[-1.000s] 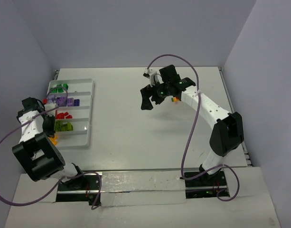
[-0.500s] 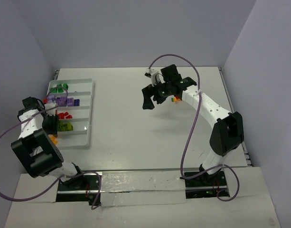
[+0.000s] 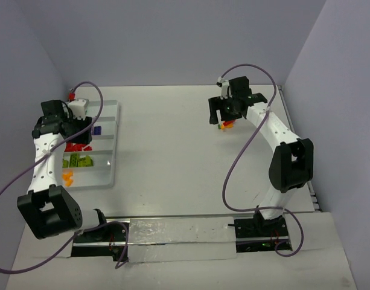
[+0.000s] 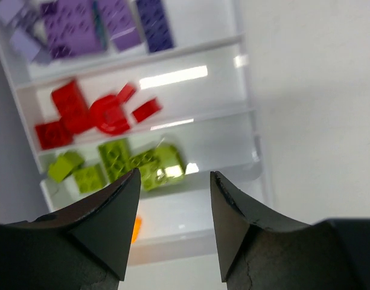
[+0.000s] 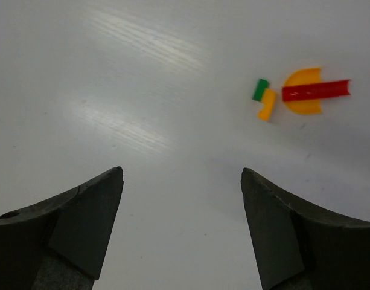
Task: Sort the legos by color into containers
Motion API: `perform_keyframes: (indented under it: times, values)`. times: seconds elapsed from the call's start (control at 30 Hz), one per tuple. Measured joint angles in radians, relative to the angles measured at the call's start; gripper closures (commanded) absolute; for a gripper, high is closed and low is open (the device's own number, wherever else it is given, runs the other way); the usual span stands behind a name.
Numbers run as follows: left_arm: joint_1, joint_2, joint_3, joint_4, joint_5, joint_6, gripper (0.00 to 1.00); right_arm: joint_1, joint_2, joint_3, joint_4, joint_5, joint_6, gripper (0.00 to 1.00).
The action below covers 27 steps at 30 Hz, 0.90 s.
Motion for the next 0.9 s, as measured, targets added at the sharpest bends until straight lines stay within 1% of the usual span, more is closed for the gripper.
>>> perform_keyframes:
  times: [0.13, 0.17, 0.23, 0.4, 0.6, 0.9]
  values:
    - [-0.074, 0.011, 0.015, 0.025, 0.013, -0.054, 0.42, -0.019, 0.036, 0.0, 0.0, 0.078, 0.007, 0.48]
    - [-0.08, 0.016, 0.02, 0.028, 0.015, -0.067, 0.42, -0.02, 0.048, 0.0, 0.0, 0.094, 0.009, 0.51]
    - [-0.087, 0.03, 0.031, 0.034, 0.02, -0.088, 0.42, -0.02, 0.078, 0.001, 0.0, 0.116, 0.01, 0.55]
    - [-0.095, 0.056, 0.035, 0.051, 0.022, -0.122, 0.43, -0.02, 0.167, 0.017, -0.002, 0.157, 0.007, 0.56]
    - [-0.106, 0.06, 0.036, 0.058, 0.025, -0.136, 0.43, -0.02, 0.269, 0.089, -0.005, 0.196, 0.0, 0.56]
    - [-0.108, 0.069, 0.036, 0.067, 0.025, -0.146, 0.43, -0.024, 0.353, 0.161, -0.004, 0.221, -0.013, 0.57]
